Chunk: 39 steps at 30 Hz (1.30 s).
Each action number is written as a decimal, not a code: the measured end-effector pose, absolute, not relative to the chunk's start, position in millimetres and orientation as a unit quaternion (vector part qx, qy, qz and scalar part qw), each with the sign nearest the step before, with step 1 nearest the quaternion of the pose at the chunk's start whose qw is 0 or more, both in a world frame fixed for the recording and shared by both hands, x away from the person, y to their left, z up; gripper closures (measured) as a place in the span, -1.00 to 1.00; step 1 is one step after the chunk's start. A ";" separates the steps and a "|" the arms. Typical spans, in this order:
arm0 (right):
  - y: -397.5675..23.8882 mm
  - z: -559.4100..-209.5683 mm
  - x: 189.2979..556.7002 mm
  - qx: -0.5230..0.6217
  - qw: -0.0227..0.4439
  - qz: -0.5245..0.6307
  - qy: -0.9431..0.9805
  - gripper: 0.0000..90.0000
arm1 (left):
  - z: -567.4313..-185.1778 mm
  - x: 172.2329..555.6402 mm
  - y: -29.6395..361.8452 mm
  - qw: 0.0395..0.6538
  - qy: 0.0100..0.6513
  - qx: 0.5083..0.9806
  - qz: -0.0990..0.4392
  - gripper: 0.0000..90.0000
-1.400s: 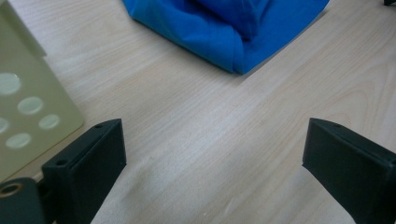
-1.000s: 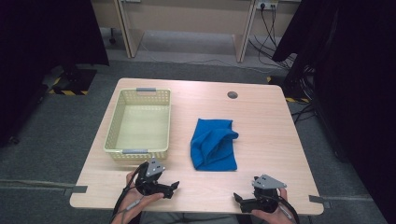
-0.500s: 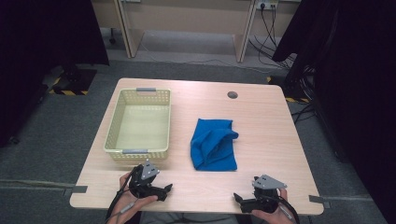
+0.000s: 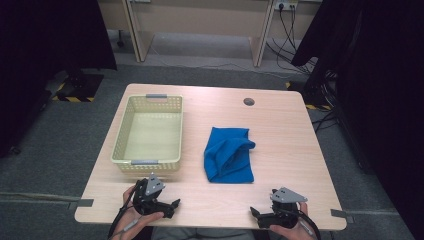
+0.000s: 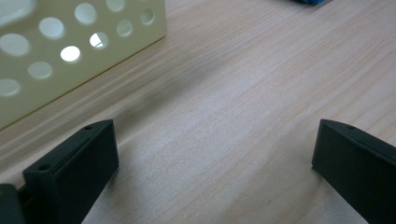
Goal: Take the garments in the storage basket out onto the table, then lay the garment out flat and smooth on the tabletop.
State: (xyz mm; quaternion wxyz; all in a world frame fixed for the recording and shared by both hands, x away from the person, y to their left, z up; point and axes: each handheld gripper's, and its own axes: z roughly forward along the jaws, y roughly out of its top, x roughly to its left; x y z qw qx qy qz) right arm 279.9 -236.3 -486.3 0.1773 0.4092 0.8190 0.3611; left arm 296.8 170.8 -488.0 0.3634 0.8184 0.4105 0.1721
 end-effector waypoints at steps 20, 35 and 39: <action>-235.8 -486.2 279.5 0.411 0.178 0.360 0.819 -0.97 | -484.5 293.7 164.0 0.367 0.420 0.815 0.157 -0.97; -235.3 -486.0 279.9 0.411 0.178 0.359 0.819 -0.98 | -473.2 294.7 133.2 0.382 0.390 0.824 0.150 -0.96; -235.4 -486.0 280.2 0.411 0.177 0.359 0.819 -0.98 | -465.7 298.1 117.7 0.389 0.374 0.828 0.153 -0.96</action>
